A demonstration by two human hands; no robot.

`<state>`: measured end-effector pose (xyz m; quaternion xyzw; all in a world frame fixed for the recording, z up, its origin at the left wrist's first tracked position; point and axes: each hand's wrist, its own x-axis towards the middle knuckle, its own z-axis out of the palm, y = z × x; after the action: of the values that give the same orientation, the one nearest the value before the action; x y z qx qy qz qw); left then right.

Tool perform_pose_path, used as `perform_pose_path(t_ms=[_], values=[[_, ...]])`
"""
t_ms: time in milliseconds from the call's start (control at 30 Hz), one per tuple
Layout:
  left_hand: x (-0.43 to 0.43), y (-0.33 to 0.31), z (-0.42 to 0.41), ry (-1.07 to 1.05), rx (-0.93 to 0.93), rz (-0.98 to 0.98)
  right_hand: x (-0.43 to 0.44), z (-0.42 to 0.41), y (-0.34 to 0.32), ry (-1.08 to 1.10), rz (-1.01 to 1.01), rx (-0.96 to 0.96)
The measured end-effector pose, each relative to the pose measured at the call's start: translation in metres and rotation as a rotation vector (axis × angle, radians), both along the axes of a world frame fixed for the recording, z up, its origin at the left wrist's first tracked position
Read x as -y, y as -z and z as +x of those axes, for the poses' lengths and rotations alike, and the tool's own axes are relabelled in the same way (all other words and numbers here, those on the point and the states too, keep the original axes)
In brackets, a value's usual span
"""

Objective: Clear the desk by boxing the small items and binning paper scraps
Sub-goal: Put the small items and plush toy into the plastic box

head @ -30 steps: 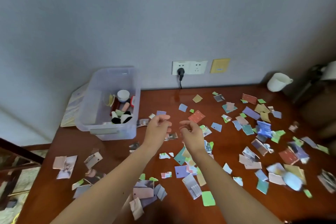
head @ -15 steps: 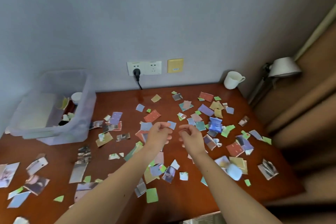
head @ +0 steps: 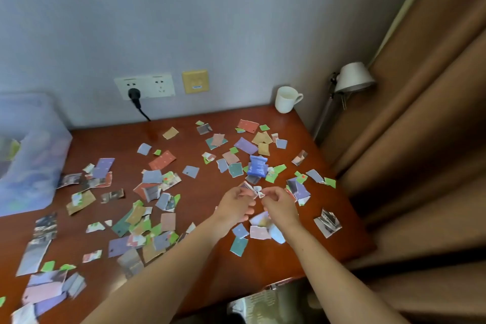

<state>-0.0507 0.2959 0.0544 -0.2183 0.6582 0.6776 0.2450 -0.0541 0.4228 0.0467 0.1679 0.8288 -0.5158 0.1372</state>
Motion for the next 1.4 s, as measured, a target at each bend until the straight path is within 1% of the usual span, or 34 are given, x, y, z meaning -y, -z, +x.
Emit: perform_pose_path(t_ms=[133, 233, 300, 433, 500, 567, 767, 967, 1033, 1100, 1200, 1267, 1333, 1400], values=[[-0.024, 0.014, 0.005, 0.108, 0.053, -0.077, -0.026, 0.008, 0.015, -0.050, 0.056, 0.081], [-0.037, 0.025, 0.007, 0.156, 0.080, -0.159, -0.037, 0.011, 0.029, -0.124, 0.147, 0.142], [-0.043, 0.028, 0.009, 0.172, 0.092, -0.191, -0.041, 0.013, 0.038, -0.156, 0.227, 0.144], [-0.053, 0.033, 0.010, 0.176, 0.171, -0.157, -0.048, 0.014, 0.052, -0.238, 0.376, 0.134], [-0.058, 0.037, 0.006, 0.142, 0.261, -0.154, -0.051, 0.015, 0.057, -0.272, 0.418, 0.150], [-0.061, 0.041, 0.003, 0.124, 0.313, -0.155, -0.053, 0.015, 0.062, -0.301, 0.440, 0.166], [-0.058, 0.054, 0.004, 0.168, 0.307, -0.148, -0.055, 0.016, 0.070, -0.403, 0.534, 0.160], [-0.060, 0.060, -0.002, 0.142, 0.325, -0.126, -0.056, 0.015, 0.073, -0.407, 0.577, 0.179], [-0.062, 0.059, -0.005, 0.118, 0.341, -0.135, -0.057, 0.014, 0.073, -0.401, 0.545, 0.205], [-0.061, 0.058, -0.006, 0.088, 0.345, -0.130, -0.056, 0.010, 0.071, -0.382, 0.471, 0.223], [-0.057, 0.059, -0.013, 0.103, 0.231, -0.161, -0.053, 0.000, 0.065, -0.333, 0.339, 0.230], [-0.052, 0.052, -0.020, 0.057, 0.224, -0.133, -0.048, -0.009, 0.060, -0.256, 0.232, 0.230], [-0.047, 0.044, -0.028, -0.002, 0.268, -0.098, -0.042, -0.019, 0.052, -0.147, 0.091, 0.213], [-0.042, 0.040, -0.035, -0.031, 0.246, -0.070, -0.035, -0.029, 0.041, -0.053, -0.051, 0.199]])
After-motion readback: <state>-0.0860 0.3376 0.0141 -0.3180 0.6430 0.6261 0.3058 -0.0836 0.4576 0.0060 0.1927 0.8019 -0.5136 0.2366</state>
